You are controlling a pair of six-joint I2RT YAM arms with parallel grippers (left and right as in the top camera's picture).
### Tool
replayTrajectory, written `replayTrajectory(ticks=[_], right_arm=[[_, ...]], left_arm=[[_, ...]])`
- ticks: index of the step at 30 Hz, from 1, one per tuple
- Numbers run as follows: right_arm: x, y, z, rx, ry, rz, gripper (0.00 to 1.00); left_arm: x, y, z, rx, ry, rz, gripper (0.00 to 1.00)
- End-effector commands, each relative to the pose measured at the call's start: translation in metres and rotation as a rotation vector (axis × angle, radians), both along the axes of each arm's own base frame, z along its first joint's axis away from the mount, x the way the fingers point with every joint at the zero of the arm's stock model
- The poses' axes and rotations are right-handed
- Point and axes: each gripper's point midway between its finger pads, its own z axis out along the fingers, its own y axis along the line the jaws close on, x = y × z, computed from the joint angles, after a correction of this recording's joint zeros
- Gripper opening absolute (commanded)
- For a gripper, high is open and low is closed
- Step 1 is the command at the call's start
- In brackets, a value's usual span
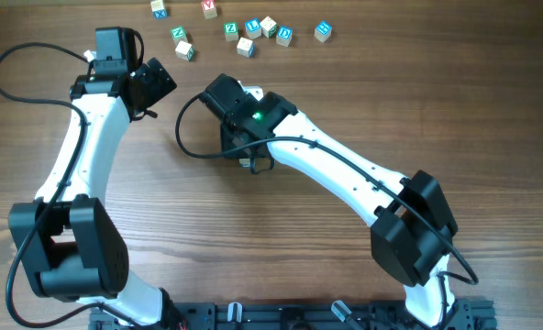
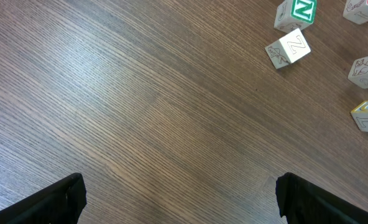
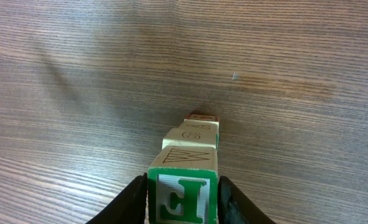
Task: Form a tower
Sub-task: 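Lower the block onto the stack and open the right gripper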
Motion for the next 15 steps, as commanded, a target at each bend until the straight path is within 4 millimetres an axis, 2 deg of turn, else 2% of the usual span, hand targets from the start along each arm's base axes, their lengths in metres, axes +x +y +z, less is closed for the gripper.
replayTrajectory(ticks=[1, 15], right_arm=[[-0.0024, 0.0016, -0.009, -0.013, 0.014, 0.013, 0.38], [-0.0007, -0.0002, -0.0089, -0.021, 0.005, 0.004, 0.35]], left_arm=[[0.0037, 0.0023, 0.0031, 0.003, -0.011, 0.01, 1.0], [0.0037, 0.0023, 0.0031, 0.003, -0.011, 0.01, 1.0]])
